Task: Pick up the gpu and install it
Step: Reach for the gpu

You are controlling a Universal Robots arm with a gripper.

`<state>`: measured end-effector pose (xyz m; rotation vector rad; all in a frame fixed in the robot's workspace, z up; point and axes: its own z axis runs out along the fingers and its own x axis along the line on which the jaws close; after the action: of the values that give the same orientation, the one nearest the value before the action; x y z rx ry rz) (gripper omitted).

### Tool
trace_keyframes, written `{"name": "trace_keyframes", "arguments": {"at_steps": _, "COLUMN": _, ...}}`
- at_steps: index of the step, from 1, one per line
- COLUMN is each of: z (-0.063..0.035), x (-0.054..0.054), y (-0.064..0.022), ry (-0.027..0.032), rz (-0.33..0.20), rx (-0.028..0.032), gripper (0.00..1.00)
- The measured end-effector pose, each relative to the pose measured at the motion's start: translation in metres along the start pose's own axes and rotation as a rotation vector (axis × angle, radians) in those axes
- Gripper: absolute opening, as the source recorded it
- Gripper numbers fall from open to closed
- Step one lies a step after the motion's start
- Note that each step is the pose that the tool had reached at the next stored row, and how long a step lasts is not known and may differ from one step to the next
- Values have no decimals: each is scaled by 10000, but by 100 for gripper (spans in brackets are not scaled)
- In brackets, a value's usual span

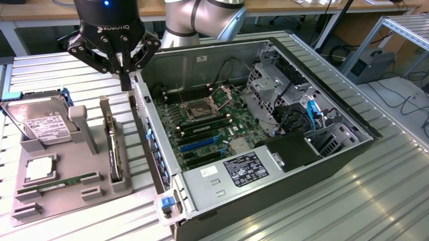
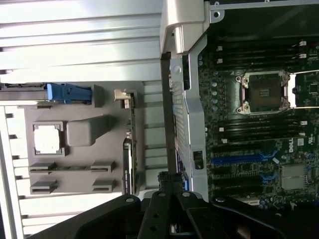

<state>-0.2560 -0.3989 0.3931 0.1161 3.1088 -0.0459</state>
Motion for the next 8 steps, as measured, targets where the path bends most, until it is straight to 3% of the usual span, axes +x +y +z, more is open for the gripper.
{"name": "trace_keyframes", "arguments": {"at_steps": 8, "z": -1, "x": 33, "y": -3, "ry": -5, "rz": -2, "rx": 66, "gripper": 11}}
